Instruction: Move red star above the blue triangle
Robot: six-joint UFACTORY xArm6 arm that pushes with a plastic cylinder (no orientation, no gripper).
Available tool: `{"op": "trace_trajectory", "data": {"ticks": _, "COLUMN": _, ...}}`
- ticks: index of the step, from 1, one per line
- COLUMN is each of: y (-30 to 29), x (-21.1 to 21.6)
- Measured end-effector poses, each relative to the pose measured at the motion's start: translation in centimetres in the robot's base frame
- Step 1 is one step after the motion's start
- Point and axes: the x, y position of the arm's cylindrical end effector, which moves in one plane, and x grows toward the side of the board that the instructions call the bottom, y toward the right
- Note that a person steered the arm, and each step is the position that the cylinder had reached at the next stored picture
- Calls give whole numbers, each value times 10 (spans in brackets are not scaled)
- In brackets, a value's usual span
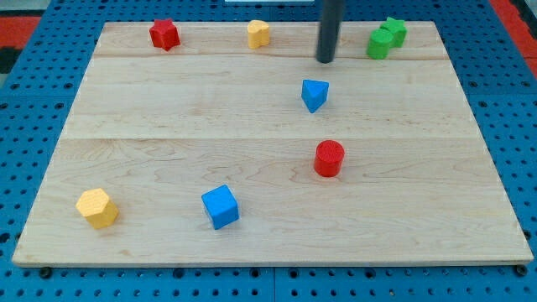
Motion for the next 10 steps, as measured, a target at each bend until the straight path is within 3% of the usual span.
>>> {"op": "trace_trajectory", "data": {"ticks": 2, "y": -101, "x": 3}}
{"op": "trace_trajectory", "data": {"ticks": 4, "y": -221, "x": 39}}
{"op": "trace_trajectory", "data": {"ticks": 5, "y": -309, "x": 9}}
{"op": "trace_trajectory", "data": {"ticks": 6, "y": -314, "x": -65}}
{"op": "trace_trajectory", "data": {"ticks": 9, "y": -322, "x": -86}}
{"op": "trace_trajectory", "data": {"ticks": 10, "y": -300, "x": -84}}
